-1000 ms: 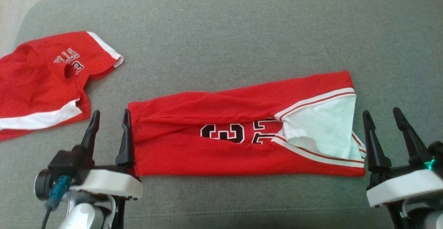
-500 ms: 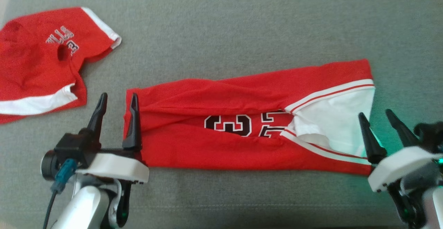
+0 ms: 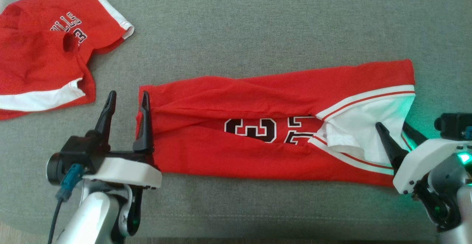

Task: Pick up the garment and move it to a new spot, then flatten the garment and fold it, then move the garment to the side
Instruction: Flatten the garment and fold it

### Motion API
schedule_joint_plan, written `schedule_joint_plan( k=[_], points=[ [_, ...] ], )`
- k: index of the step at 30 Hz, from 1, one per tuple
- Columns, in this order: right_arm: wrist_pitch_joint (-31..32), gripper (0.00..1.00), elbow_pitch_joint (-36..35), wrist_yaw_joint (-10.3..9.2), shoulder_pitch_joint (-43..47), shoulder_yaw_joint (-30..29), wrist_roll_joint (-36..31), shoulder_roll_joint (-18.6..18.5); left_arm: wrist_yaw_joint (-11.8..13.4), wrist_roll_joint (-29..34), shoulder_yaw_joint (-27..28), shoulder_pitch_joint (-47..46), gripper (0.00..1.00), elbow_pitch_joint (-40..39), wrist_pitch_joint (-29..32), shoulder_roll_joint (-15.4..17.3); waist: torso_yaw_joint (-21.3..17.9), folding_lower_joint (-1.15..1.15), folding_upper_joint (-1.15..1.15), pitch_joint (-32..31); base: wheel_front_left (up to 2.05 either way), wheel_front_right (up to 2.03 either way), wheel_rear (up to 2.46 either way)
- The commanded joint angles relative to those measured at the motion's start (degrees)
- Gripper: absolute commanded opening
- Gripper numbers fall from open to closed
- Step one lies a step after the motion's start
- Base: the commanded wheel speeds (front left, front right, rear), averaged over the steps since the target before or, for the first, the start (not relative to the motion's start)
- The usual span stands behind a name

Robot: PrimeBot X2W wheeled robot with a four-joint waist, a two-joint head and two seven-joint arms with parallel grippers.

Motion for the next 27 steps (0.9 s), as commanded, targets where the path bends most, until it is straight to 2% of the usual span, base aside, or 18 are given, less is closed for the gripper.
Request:
schedule_joint_plan(
  k=[1, 5, 10, 15, 20, 23, 27],
  points=[
    [1.86, 0.0, -0.93, 0.23, 0.51, 1.9, 1.19, 0.37, -0.24, 0.75, 2.82, -2.28, 1.0, -1.46, -0.69, 0.73, -0.01, 0.0, 0.0, -0.13, 0.0, 0.0, 0.0],
    [2.73, 0.0, -2.63, 0.23, 0.86, 0.72, 2.5, 0.73, -0.7, 1.41, 3.44, -1.99, 1.0, -1.42, -0.69, 0.26, -0.26, 0.0, 0.0, -0.58, 0.0, 0.0, 0.0],
    [2.43, 0.0, -4.43, 0.23, 1.97, -3.87, 3.27, 0.99, -1.21, 2.06, 4.09, -1.49, 1.0, -1.52, -0.69, -0.15, -1.24, 0.0, 0.0, -1.71, 0.0, 0.0, 0.0],
    [2.61, 0.0, -6.0, 0.23, 4.09, -9.78, 1.79, -0.1, -1.63, 2.42, 4.46, -0.96, 1.0, -1.31, -0.7, -0.41, -2.27, 0.0, 0.0, -3.0, 0.0, 0.0, 0.0],
    [1.85, 0.0, -6.75, 0.23, 5.41, -13.96, -0.35, -3.12, -1.82, 2.6, 4.58, -0.55, 1.0, -1.15, -0.7, -0.6, -2.92, 0.0, 0.0, -4.02, 0.0, 0.0, 0.0],
    [1.5, 0.0, -7.49, 0.23, 4.94, -13.81, -1.46, -4.96, -1.97, 2.65, 4.45, -0.41, 1.0, -0.91, -0.7, -0.71, -3.12, 0.0, 0.0, -4.72, 0.0, 0.0, 0.0],
    [2.53, 0.0, -12.1, 0.23, 2.89, -9.33, -5.43, -6.96, -2.13, 2.48, 4.34, -0.09, 1.0, -0.38, -0.7, -0.83, -3.33, 0.0, 0.0, -6.29, 0.0, 0.0, 0.0]
  ],
)
